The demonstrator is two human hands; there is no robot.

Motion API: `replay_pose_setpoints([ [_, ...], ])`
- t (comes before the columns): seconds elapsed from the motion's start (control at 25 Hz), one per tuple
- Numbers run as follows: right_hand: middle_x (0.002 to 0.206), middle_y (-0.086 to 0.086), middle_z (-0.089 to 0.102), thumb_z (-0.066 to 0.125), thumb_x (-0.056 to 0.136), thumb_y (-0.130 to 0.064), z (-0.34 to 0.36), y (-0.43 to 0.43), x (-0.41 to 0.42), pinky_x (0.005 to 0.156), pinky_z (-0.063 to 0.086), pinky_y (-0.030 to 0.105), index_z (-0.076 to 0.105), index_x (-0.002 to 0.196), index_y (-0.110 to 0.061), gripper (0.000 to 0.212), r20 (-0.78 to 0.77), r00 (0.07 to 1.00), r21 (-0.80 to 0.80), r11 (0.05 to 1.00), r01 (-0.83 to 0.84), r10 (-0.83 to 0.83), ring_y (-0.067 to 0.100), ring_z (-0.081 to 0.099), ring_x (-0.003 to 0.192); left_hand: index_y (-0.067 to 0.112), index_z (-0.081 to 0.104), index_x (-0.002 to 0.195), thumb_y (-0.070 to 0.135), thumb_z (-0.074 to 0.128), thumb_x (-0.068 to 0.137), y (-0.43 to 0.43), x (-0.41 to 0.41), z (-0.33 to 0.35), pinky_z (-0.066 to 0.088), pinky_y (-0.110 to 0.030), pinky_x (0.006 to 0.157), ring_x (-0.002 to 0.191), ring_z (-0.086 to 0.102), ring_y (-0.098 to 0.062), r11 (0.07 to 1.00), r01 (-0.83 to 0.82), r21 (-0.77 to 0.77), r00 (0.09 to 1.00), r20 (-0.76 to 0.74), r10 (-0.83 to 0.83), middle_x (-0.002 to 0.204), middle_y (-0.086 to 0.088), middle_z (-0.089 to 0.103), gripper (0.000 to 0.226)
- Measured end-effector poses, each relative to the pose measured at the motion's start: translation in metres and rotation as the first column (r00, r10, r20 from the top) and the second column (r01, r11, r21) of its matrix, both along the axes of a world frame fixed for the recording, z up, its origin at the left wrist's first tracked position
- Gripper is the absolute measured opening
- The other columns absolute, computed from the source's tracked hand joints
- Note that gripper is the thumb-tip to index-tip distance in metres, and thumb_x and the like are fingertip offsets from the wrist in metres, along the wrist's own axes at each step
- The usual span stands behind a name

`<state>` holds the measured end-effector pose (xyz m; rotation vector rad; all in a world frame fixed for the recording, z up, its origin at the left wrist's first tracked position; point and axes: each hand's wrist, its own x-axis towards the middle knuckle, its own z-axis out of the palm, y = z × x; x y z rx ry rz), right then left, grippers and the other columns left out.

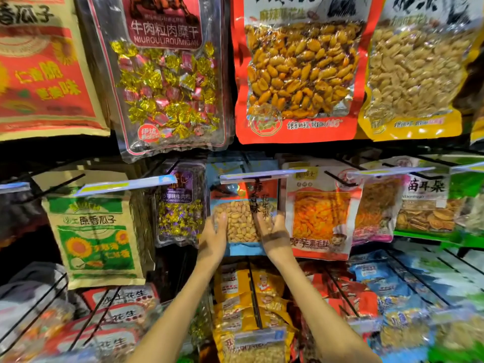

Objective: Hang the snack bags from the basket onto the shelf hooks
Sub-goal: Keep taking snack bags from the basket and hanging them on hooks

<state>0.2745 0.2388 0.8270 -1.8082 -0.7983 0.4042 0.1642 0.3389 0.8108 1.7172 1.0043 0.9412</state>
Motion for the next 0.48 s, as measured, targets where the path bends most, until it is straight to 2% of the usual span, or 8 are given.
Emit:
replay_pose_setpoints([
  [0.12,0.136,0.018,0.052,0.051,0.101,-0.028,0.011,0.011,0.009,0.094,0.041,0.028,0.039,0.138,0.000,0.048,0.023,1.000,0.054,0.998,0.020,-0.021,0.033,0.051,0.126,0.022,0.032,0.151,0.074,0.032,0.089,0.010,-0.002,0.005,0.033,-0.040,0.112,0.140,0.038,-0.029,1.000,0.009,0.026,0.997,-0.073,-0.007,0.154,-0.006,0.038,0.081],
  [0.2,0.139,0.018,0.051,0.054,0.100,-0.030,0.010,0.016,0.008,0.101,0.041,0.031,0.037,0.139,-0.001,0.052,-0.034,0.999,0.087,0.996,0.000,0.003,0.033,0.050,0.129,0.022,0.034,0.150,0.083,0.030,0.081,0.016,0.000,0.003,0.034,-0.043,0.113,0.139,0.039,-0.029,0.999,0.034,0.010,0.996,-0.077,-0.033,0.153,-0.006,0.040,0.092],
  [0.28,0.146,0.018,0.045,0.054,0.100,-0.027,0.007,0.012,0.006,0.103,0.039,0.025,0.033,0.142,-0.001,0.053,-0.117,0.992,0.148,0.989,-0.022,0.039,0.029,0.045,0.134,0.024,0.032,0.151,0.089,0.028,0.076,0.012,-0.002,0.002,0.033,-0.046,0.114,0.140,0.038,-0.027,0.998,0.064,-0.010,0.995,-0.073,-0.064,0.154,-0.003,0.038,0.099],
  [0.36,0.147,0.018,0.044,0.052,0.101,-0.019,0.000,0.003,0.008,0.096,0.038,0.019,0.035,0.142,0.000,0.049,-0.136,0.990,0.080,0.997,-0.020,0.030,0.028,0.044,0.135,0.023,0.028,0.153,0.082,0.031,0.083,0.007,-0.005,-0.001,0.030,-0.044,0.115,0.142,0.035,-0.026,0.996,0.082,-0.039,0.995,-0.051,-0.083,0.156,-0.001,0.034,0.092],
  [0.44,0.139,0.020,0.051,0.050,0.100,-0.012,-0.014,0.001,0.012,0.098,0.041,0.027,0.042,0.139,0.003,0.042,-0.096,0.995,-0.068,0.998,-0.009,0.003,0.032,0.049,0.128,0.019,0.024,0.154,0.076,0.036,0.087,0.004,-0.011,-0.007,0.028,-0.044,0.116,0.143,0.032,-0.025,0.993,0.093,-0.078,0.995,-0.036,-0.096,0.157,-0.003,0.032,0.089],
  [0.48,0.133,0.015,0.055,0.050,0.100,-0.009,-0.015,-0.004,0.008,0.096,0.045,0.028,0.046,0.136,0.002,0.038,-0.110,0.994,-0.045,0.999,0.000,-0.005,0.030,0.053,0.123,0.018,0.024,0.153,0.077,0.038,0.086,0.004,-0.013,-0.011,0.029,-0.043,0.116,0.143,0.032,-0.025,0.990,0.114,-0.085,0.992,-0.042,-0.118,0.157,-0.003,0.031,0.091],
])
